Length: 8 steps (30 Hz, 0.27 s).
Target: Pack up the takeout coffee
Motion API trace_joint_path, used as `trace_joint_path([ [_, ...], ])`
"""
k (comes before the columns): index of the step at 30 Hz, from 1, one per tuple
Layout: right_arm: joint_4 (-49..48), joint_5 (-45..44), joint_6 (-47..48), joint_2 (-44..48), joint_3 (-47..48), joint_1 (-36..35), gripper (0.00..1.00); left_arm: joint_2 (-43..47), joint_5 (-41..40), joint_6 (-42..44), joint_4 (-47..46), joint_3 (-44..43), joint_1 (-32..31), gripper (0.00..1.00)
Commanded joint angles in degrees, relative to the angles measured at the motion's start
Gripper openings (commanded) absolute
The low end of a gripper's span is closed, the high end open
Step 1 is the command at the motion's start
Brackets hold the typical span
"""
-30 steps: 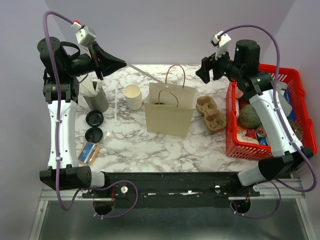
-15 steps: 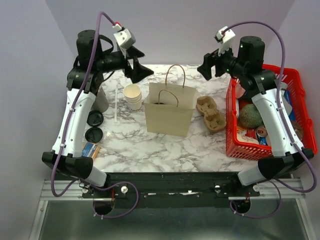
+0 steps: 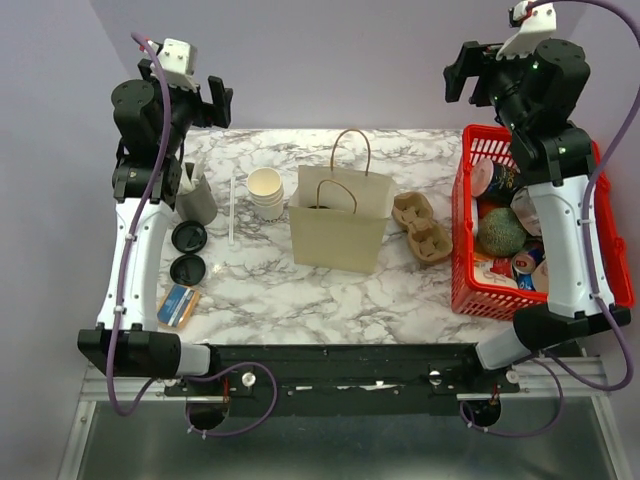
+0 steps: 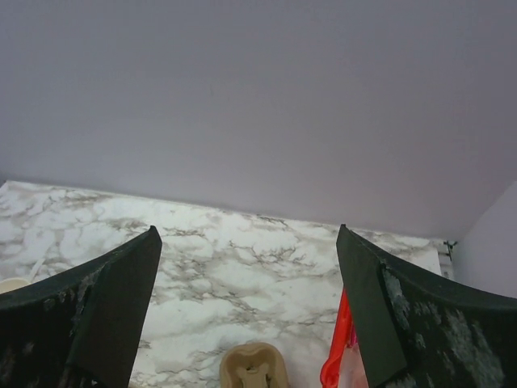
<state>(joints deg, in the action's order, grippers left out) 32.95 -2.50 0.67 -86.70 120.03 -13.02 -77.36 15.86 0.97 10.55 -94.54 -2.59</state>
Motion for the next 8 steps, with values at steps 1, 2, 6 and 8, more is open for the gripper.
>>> trace_joint_path([
  [1, 2.91, -7.6, -4.36, -1.46, -1.1, 0.1, 1.0, -1.21, -6.46, -3.7, -1.49, 2.08, 1.54, 0.99],
  [2, 1.95, -7.6, -4.36, -0.41, -2.07, 0.01, 1.0, -1.3, -6.28, -3.61, -1.67, 2.17, 1.54, 0.99],
  [6, 1.15, -9.71, -4.1, -0.75, -2.79, 0.1, 1.0, -2.09, -6.1, -3.52, -2.11, 1.73, 1.62, 0.99],
  [8, 0.8, -10.42, -3.14, -1.11, -2.08, 0.01, 1.0, -2.53, -5.84, -3.96, -2.37, 1.38, 1.89, 0.99],
])
